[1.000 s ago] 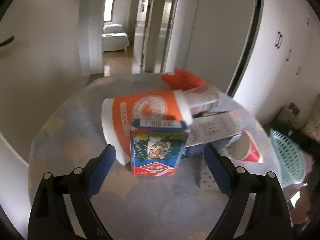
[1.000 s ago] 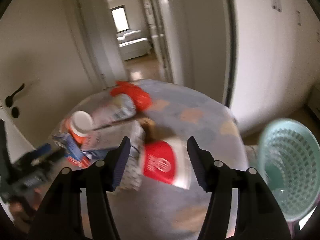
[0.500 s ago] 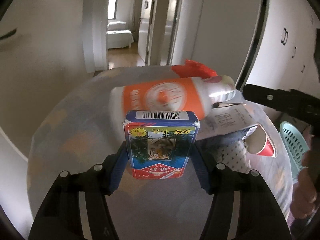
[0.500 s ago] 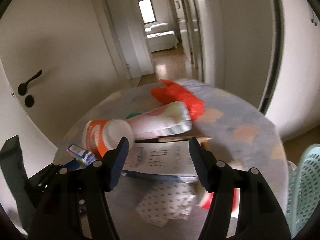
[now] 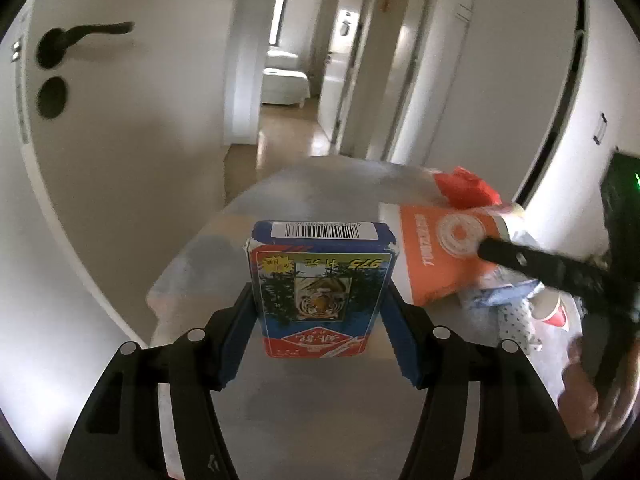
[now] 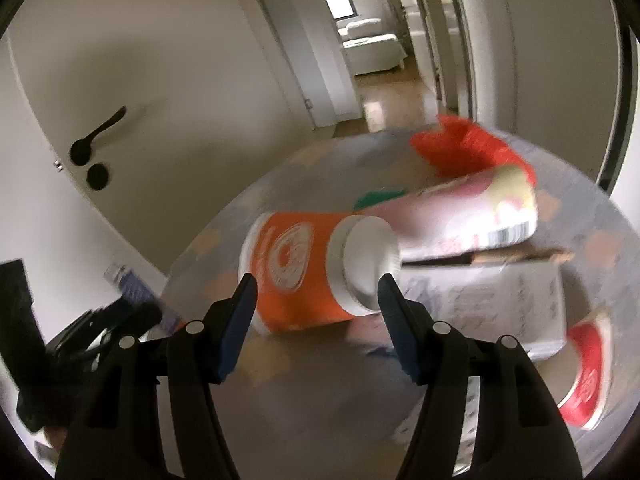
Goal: Collect trash
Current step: 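Grasp the tiger-print card box with the left tool, then grasp the orange paper cup with the right tool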
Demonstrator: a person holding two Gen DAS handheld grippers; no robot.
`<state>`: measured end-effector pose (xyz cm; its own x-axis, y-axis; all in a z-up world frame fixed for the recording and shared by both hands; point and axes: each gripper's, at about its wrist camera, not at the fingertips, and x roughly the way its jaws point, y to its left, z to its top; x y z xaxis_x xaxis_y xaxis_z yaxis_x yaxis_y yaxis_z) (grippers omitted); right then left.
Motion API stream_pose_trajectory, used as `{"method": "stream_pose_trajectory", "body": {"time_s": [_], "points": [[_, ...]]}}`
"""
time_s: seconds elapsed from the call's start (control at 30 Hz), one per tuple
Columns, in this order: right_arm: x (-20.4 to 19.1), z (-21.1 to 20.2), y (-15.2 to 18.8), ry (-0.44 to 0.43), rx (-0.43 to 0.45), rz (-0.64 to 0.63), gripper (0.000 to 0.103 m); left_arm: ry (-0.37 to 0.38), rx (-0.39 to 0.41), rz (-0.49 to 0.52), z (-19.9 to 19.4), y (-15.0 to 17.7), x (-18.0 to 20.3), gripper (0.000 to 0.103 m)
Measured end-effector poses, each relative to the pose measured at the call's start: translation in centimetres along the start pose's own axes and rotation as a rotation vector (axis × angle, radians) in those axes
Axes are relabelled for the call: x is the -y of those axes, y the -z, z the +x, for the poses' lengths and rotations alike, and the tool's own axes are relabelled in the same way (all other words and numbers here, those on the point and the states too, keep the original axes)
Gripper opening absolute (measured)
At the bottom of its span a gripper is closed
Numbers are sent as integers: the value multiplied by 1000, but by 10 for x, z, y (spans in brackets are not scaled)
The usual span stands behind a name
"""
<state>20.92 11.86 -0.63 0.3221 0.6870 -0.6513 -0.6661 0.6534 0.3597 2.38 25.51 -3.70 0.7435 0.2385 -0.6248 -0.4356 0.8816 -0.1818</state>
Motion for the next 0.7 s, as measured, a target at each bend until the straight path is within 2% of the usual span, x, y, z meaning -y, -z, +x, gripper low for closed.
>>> {"method": "stream_pose_trajectory", "body": {"time_s": [0.2,0.33,0.5,0.57,0.6,0.7], "points": [[-25,-6,33,-86,-41,11,59,-8,13,-33,-4,-5,-16,59],[-38,-22,61,-98,-72,-29,59,7,14,-22,-2,-4,-13,59],[-28,-34,57,-19,-47,-41,59,32,10,-8,0,2,-5,59],[-21,-25,47,-16,-53,-27,60,40,7,-8,0,3,-4,59],[-20,-19,42,-21,-59,-31,64,45,6,-9,0,4,-3,59],[-23,5,33,3,-91,-47,65,45,4,-13,-1,5,-4,59]]}}
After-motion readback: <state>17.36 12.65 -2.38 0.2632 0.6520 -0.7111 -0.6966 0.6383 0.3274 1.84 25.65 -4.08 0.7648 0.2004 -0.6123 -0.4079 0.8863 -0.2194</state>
